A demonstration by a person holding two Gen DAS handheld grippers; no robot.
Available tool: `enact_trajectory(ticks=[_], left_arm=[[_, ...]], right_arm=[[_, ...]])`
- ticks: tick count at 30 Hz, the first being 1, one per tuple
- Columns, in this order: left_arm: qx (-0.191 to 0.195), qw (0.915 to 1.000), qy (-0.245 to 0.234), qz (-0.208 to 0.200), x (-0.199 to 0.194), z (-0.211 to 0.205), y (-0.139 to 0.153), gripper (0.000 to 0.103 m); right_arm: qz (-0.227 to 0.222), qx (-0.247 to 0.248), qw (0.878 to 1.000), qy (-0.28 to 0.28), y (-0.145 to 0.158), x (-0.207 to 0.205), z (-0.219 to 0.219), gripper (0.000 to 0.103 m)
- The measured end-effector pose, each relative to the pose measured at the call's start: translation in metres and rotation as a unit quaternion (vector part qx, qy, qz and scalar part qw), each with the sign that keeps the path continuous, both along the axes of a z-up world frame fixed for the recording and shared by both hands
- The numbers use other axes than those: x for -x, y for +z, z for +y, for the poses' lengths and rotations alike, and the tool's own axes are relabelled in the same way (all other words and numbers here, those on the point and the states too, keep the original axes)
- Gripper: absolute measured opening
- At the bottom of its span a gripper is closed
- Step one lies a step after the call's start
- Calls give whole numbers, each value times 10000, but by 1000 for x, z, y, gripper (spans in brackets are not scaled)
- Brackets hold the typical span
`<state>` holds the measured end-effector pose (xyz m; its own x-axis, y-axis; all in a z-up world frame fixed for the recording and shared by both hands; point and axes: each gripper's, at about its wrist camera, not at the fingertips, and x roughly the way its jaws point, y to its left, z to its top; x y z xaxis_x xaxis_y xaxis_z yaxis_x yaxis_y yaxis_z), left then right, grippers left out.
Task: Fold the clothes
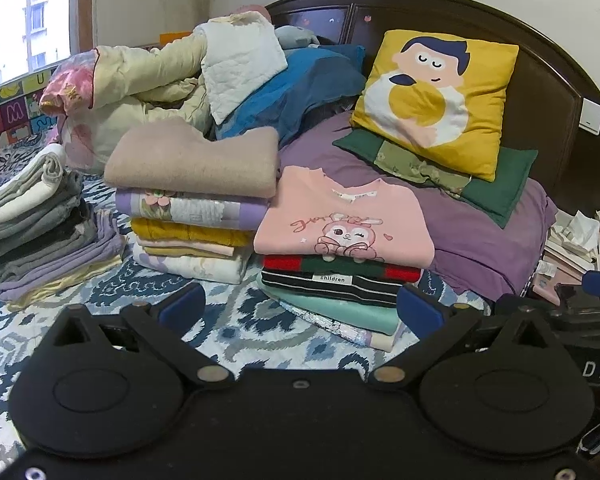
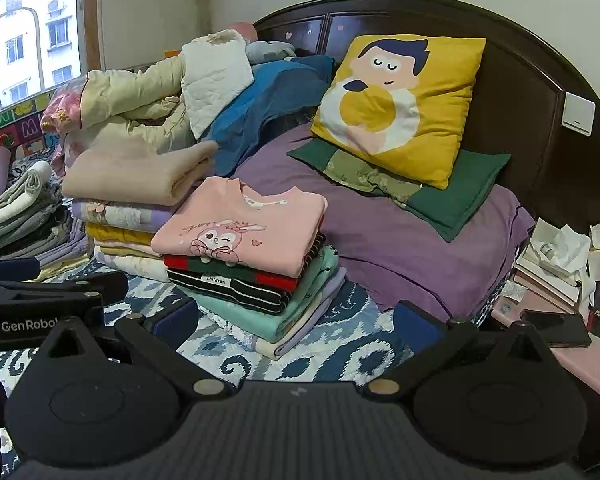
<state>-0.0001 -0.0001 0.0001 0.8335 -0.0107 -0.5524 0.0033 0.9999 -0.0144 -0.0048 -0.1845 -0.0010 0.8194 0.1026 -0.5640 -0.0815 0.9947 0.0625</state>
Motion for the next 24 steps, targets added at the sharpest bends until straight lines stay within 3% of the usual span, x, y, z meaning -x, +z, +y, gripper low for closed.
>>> enact_trajectory(ticks=[24], left_arm=[[-12, 10000, 30, 8, 1, 4, 1, 103]], right_arm=[[-34, 57, 10000, 62, -1, -1, 4, 103]])
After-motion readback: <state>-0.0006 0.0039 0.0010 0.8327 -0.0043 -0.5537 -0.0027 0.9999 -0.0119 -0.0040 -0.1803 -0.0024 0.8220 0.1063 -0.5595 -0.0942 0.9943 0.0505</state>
